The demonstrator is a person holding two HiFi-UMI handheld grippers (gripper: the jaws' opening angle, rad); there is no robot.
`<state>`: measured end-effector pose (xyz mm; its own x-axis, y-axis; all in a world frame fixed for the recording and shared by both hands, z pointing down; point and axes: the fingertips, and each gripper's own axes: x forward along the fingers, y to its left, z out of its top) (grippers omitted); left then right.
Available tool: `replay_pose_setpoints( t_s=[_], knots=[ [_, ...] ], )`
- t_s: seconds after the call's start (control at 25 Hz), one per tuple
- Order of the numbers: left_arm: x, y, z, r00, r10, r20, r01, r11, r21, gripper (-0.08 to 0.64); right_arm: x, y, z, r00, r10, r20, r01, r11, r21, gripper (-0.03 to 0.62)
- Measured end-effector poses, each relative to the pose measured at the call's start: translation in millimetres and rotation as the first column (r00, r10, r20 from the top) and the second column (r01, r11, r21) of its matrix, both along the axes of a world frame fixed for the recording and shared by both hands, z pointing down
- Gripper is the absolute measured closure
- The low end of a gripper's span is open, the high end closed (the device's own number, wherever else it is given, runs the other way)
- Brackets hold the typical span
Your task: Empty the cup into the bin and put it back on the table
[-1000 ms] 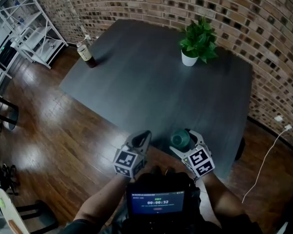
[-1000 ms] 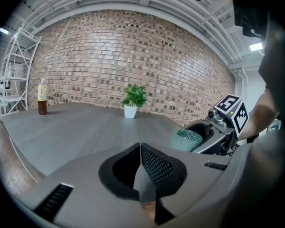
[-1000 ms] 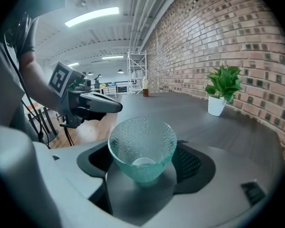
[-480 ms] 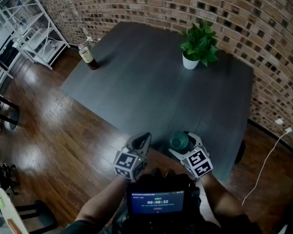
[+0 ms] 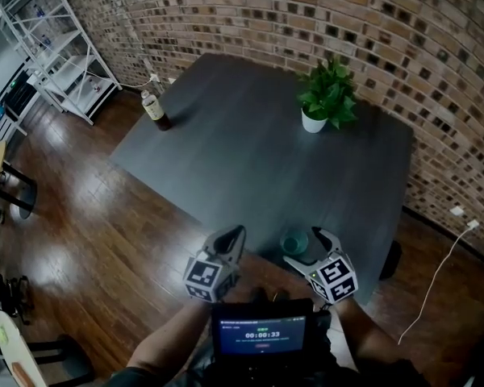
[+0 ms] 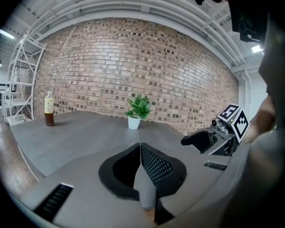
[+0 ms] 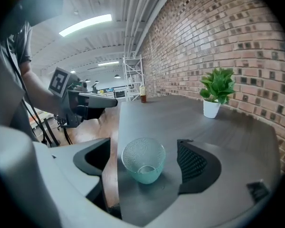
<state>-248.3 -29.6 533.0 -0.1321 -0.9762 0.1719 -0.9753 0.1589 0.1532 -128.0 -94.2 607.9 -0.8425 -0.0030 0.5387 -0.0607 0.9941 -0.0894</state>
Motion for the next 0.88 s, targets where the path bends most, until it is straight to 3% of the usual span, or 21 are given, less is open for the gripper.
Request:
replay_pose_setpoints(
  t_s=[0.08,0.2,0.36,0.44,0.6,0.68,0.88],
  knots=[
    [-0.6,3.2,-9.3,1.0,-0.009,-0.006,0.009,1.0,0.014,0.56,8.0,-1.9,-19.0,0.999,0.011,0.034,-0.011,1.0,0.004,0.145],
    [4.6,7.3,-25.3,1.0,-0.011,-0.016,0.012,0.999,0.037,0.56,21.0,-4.4,-57.7,0.993,0.013,0.115,-0.017,0.999,0.03,0.28],
    [20.2,10.8,-47.5,0.999,0.026,0.036,-0.029,0.997,0.069,0.56,34.5,-9.0,-101.9,0.978,0.045,0.204,-0.052,0.998,0.03,0.387],
    [25.8,10.9,-59.8,0.999,0.044,0.029,-0.046,0.995,0.089,0.56,39.6,-12.7,-116.8,0.972,0.061,0.226,-0.073,0.996,0.047,0.453],
    [30.0,9.5,-80.9,0.999,0.038,-0.032,-0.034,0.992,0.12,0.56,46.1,-17.2,-142.1,0.957,0.075,0.28,-0.098,0.993,0.07,0.47],
    [33.3,9.5,-88.4,0.998,0.048,-0.035,-0.042,0.99,0.133,0.56,49.7,-21.2,-152.5,0.946,0.101,0.308,-0.13,0.989,0.076,0.588],
    [38.3,11.5,-103.3,0.997,0.077,-0.017,-0.073,0.982,0.171,0.56,57.0,-22.3,-171.6,0.931,0.127,0.343,-0.168,0.981,0.094,0.589]
  ],
)
